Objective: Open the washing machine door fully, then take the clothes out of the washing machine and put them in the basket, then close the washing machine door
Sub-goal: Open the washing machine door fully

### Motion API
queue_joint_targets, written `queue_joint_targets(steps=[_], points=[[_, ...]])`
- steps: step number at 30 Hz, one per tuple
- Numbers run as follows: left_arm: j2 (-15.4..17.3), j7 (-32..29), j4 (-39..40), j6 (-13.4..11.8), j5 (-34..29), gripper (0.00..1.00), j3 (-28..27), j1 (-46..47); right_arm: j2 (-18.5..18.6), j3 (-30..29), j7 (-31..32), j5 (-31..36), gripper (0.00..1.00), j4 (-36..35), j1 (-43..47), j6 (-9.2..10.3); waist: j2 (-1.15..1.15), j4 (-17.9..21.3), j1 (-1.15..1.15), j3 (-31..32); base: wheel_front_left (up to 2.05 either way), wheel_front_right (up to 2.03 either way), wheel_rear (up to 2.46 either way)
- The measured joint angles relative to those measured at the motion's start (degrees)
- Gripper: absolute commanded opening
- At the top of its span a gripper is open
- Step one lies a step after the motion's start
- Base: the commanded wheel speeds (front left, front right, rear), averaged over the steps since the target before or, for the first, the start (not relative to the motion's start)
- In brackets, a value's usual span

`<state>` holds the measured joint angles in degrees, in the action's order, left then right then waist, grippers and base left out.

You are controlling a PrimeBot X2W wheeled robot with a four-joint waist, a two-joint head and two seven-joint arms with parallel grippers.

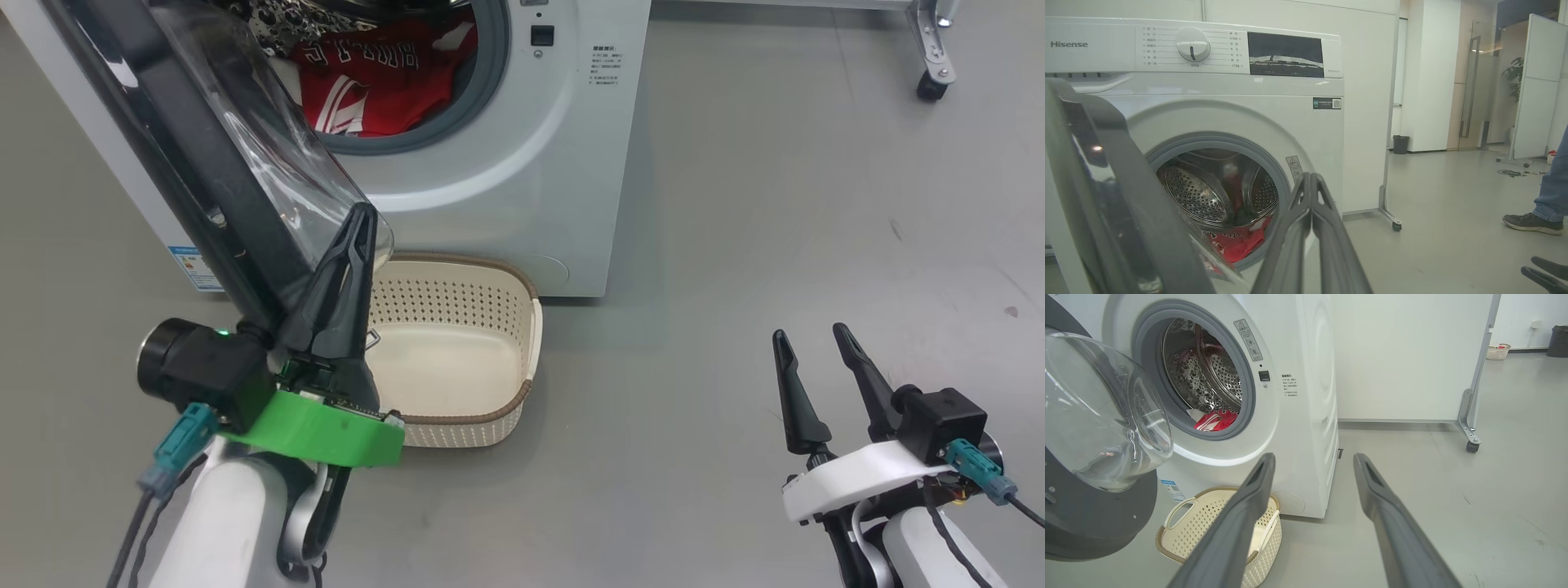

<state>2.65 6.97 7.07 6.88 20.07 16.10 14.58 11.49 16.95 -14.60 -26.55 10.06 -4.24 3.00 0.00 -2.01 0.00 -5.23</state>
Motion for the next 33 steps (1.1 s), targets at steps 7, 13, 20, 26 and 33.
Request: queue_joint_targets(steps=[7,13,20,26,33], points=[[0.0,-4.0,-3.0,-0.7,0.3,0.0,2.0,-1.8,-0.3,-1.3,0.0,0.4,1.0,0.2,0.0,-0.02,0.0,1.2,0.0,-0.7,0.0,0.0,0.0],[0.0,-6.4,-5.6,-3.1,1.6,0.0,2.1,-4.4,-0.7,-1.5,0.0,0.6,1.0,0.7,0.0,-0.44,0.0,1.6,0.0,-0.5,0.0,0.0,0.0],[0.0,-7.7,-8.6,-4.8,2.7,0.0,2.1,-6.2,-0.7,-2.1,0.0,1.1,1.0,1.4,0.0,-1.01,0.0,1.6,0.0,0.2,0.0,0.0,0.0],[0.0,-7.9,-10.2,-6.2,2.9,0.0,0.7,-6.3,-1.0,-2.0,0.0,1.5,1.0,1.4,0.0,-1.43,0.0,1.6,0.0,0.2,0.0,0.0,0.0],[-0.1,-7.9,-11.1,-7.2,2.9,0.0,-0.1,-6.3,-1.3,-2.3,0.0,1.7,1.0,1.3,0.0,-1.86,0.0,1.8,0.0,-0.5,0.0,0.0,0.0]])
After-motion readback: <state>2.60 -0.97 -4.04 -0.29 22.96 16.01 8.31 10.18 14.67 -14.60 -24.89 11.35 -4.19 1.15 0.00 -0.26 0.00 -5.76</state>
